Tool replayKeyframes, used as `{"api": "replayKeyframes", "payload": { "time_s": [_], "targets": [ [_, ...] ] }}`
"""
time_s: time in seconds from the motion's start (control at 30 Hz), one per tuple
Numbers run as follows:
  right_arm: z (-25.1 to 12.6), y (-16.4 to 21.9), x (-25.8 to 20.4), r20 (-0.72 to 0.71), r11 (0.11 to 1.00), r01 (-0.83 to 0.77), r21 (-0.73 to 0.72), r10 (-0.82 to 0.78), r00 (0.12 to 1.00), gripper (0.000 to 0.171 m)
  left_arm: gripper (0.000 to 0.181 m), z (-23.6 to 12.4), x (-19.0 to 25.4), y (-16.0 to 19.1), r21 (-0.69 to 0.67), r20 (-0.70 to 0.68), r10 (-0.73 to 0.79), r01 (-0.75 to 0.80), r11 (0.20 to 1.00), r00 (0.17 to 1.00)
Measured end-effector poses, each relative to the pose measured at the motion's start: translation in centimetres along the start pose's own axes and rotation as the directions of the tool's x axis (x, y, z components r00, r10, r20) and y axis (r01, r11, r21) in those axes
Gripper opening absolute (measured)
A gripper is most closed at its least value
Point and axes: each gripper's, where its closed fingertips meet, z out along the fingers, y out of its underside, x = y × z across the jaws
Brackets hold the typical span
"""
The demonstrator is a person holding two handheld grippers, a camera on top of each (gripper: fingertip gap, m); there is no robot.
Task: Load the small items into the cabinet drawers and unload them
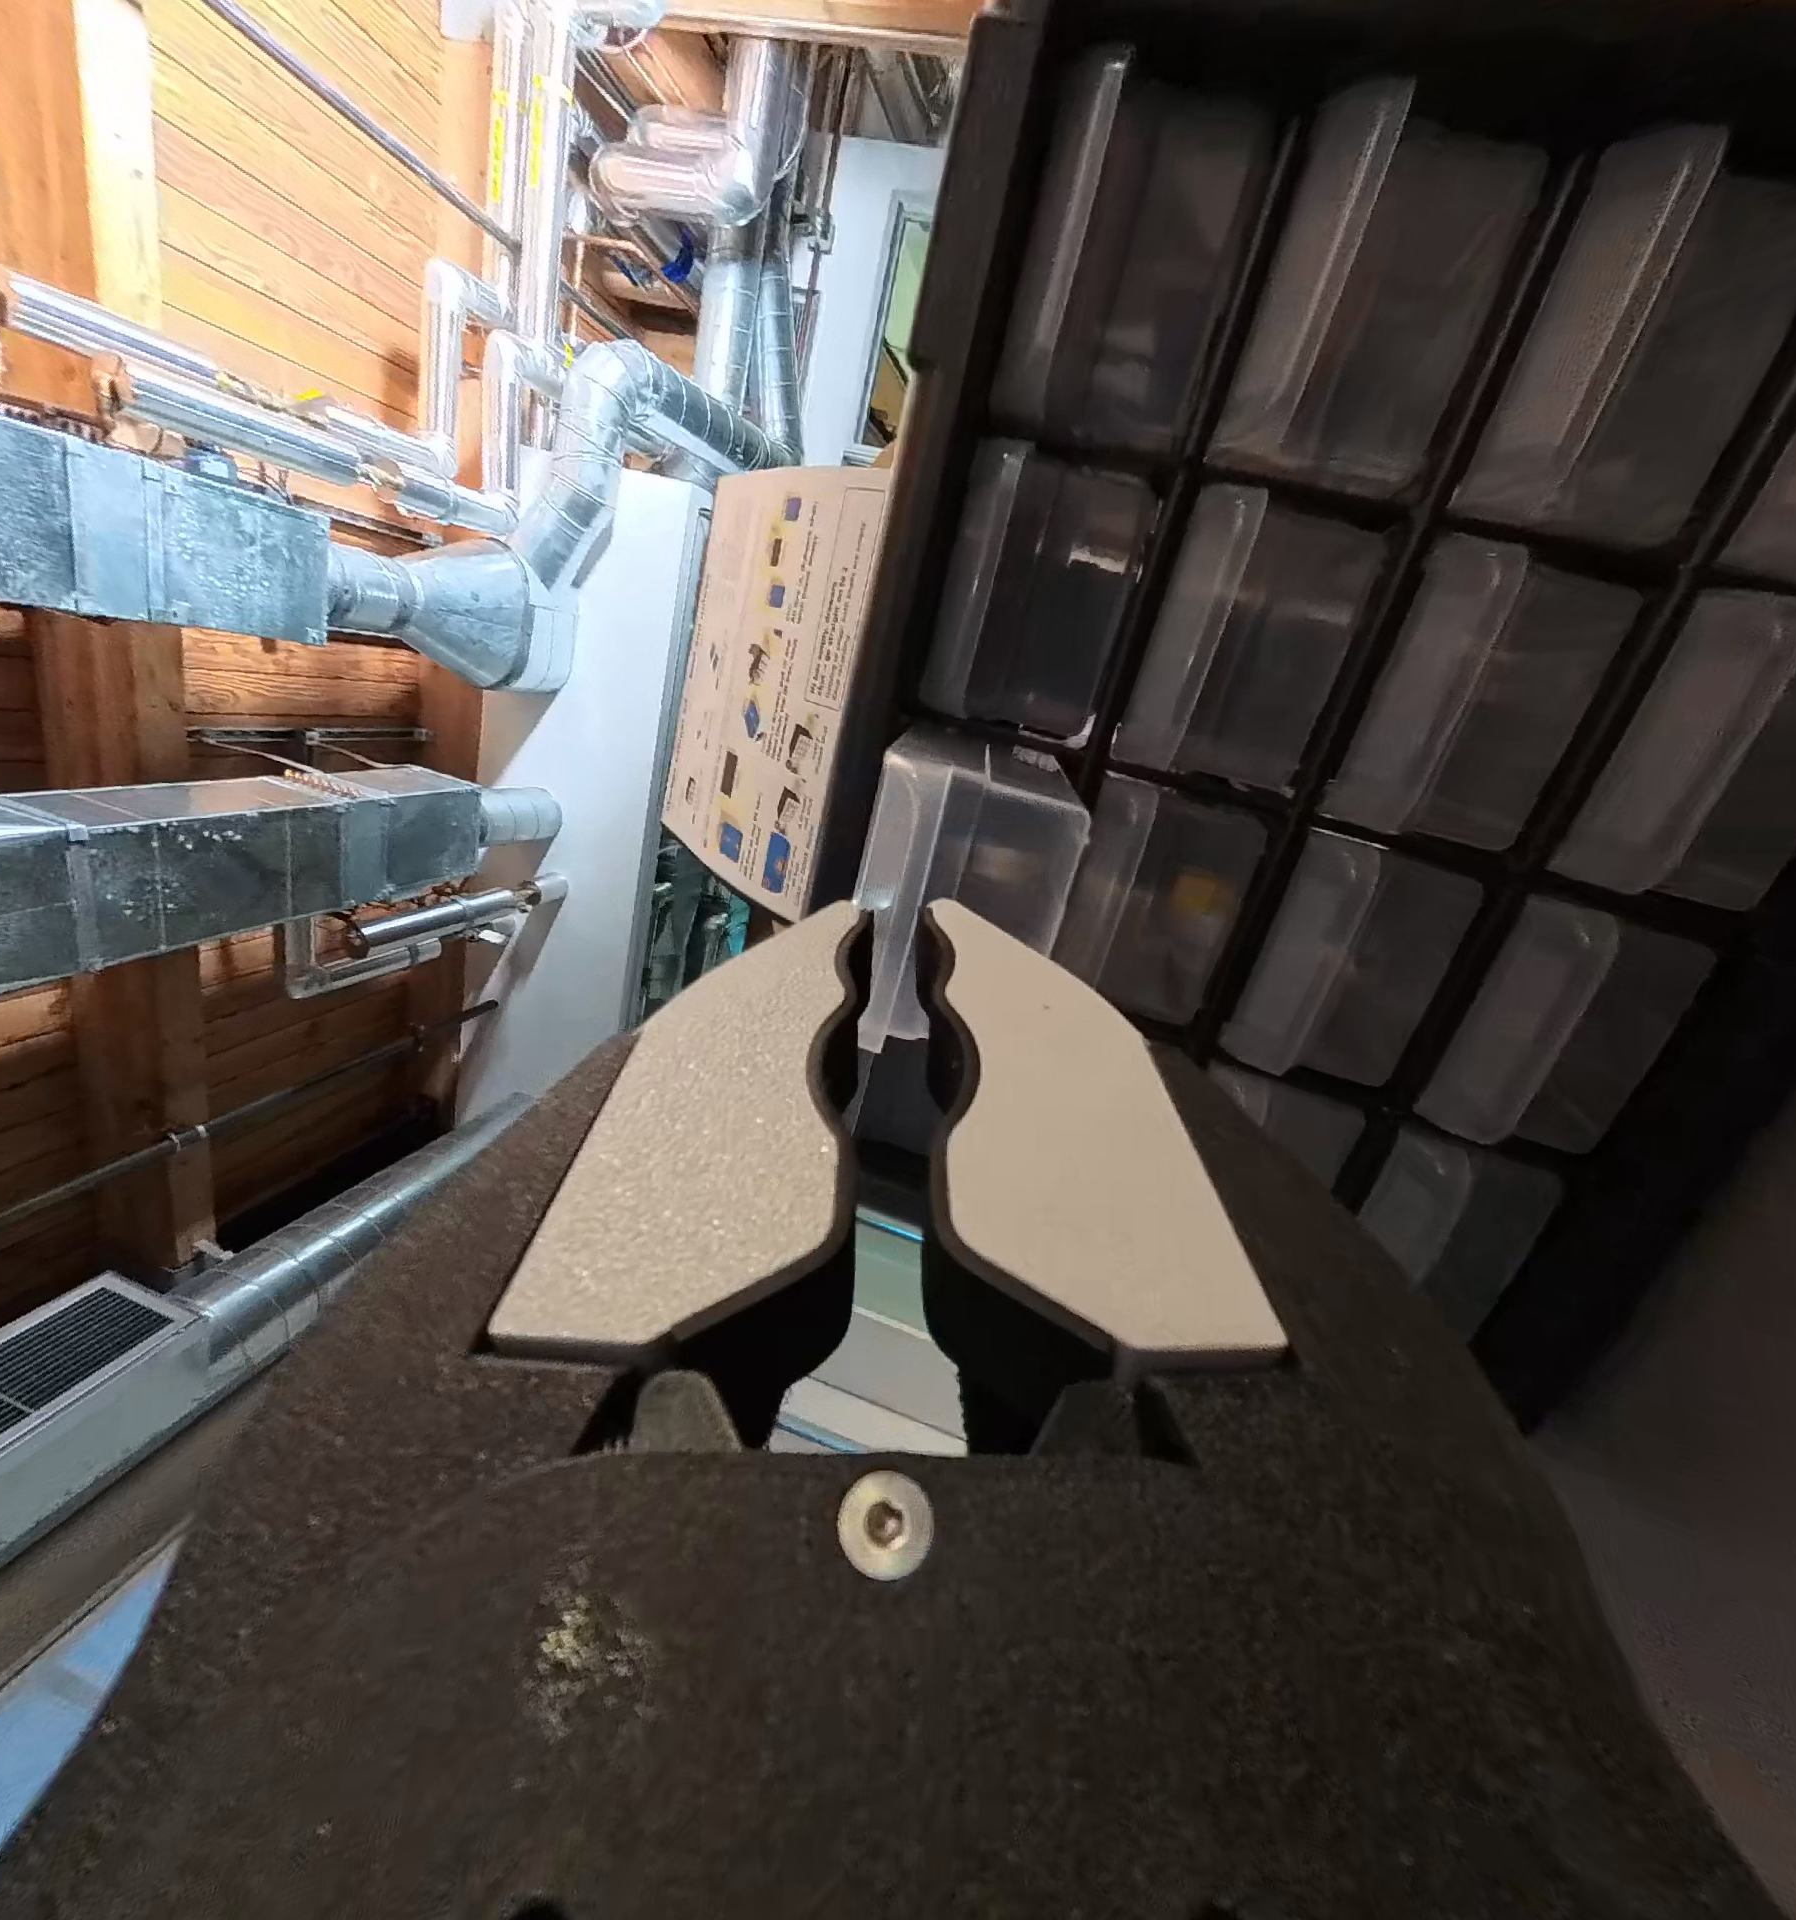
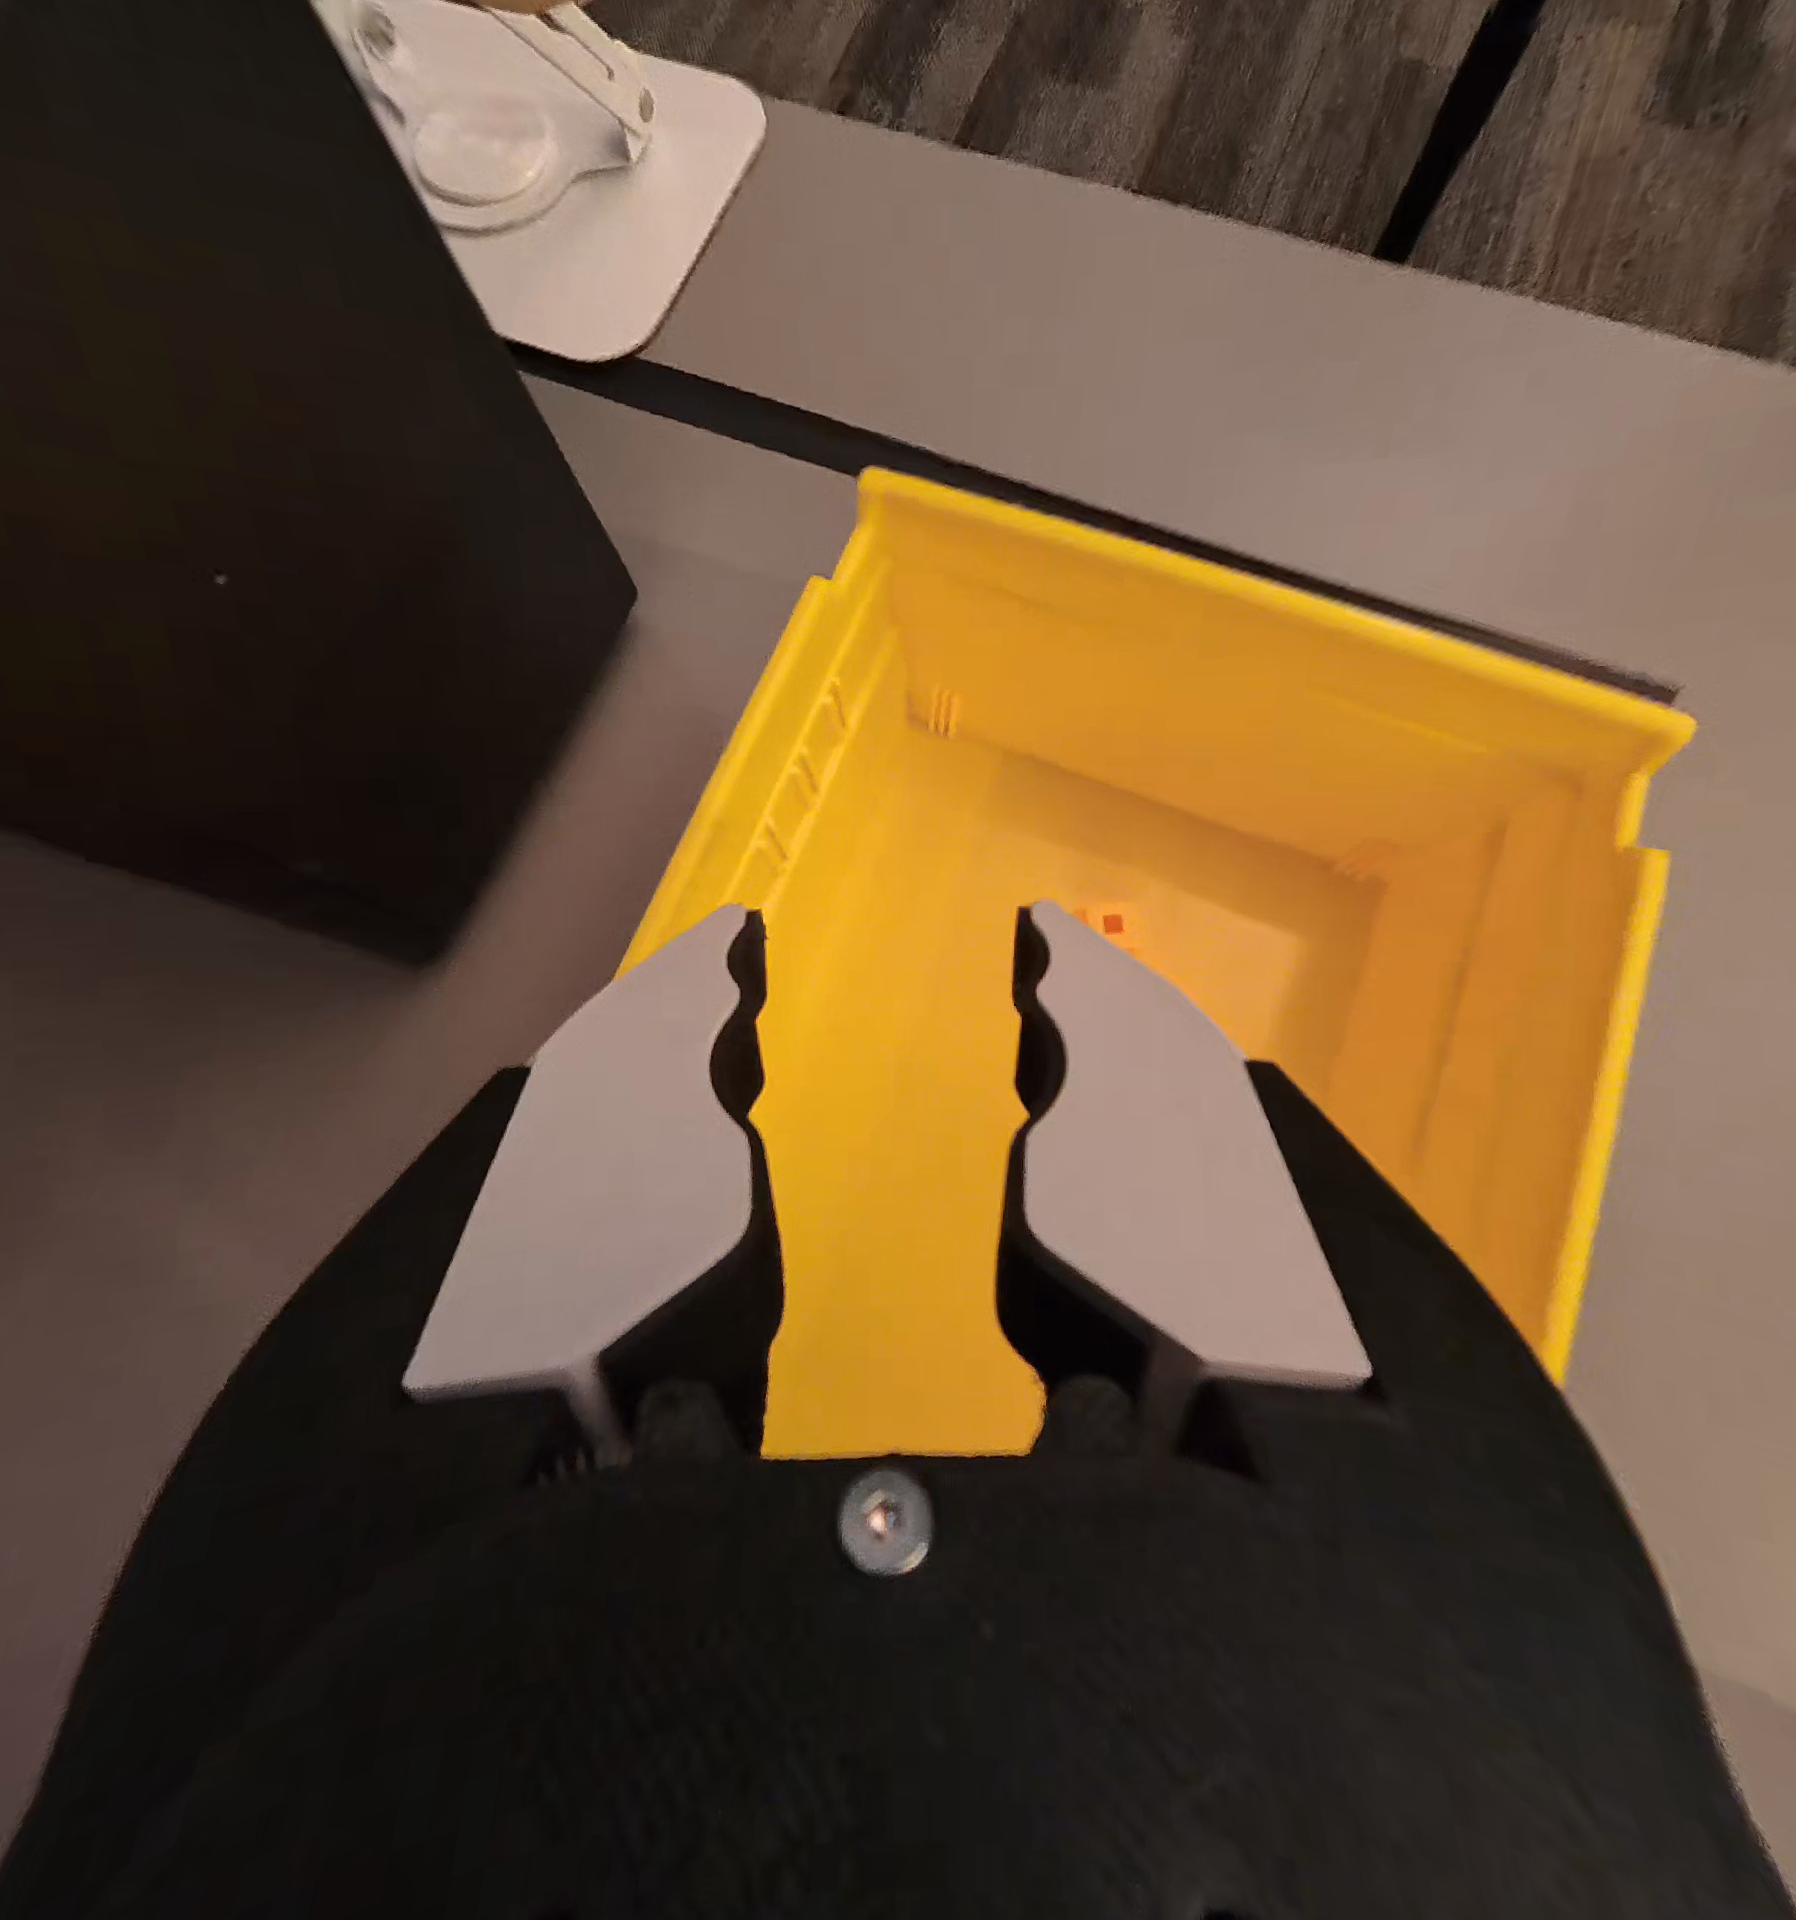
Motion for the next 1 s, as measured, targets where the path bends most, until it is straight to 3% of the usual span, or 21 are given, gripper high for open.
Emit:
{"api": "replayKeyframes", "payload": {
  "time_s": [0.33,0.67,0.9,1.0],
  "targets": [
    [-3.0,-1.6,-0.8,-0.037,0.99,0.098,0.098,-0.095,0.995,0.047,0.007,4.6,0.5,0.9,-0.06,-0.053,-0.012,0.009,0.998,0.999],
    [-2.6,-1.6,-1.0,-0.033,0.99,0.114,0.087,-0.111,0.993,0.047,0.008,5.0,0.7,0.9,-0.06,-0.052,-0.118,0.115,0.992,0.992],
    [-1.9,-0.9,-0.4,-0.05,0.993,0.109,0.046,-0.107,0.993,0.047,0.022,4.5,0.9,0.9,-0.054,-0.073,-0.216,0.213,0.976,0.974],
    [-1.8,-0.9,-0.4,-0.055,0.992,0.118,0.04,-0.116,0.992,0.047,0.037,3.8,0.4,1.2,-0.061,-0.063,-0.261,0.257,0.964,0.963]
  ]
}}
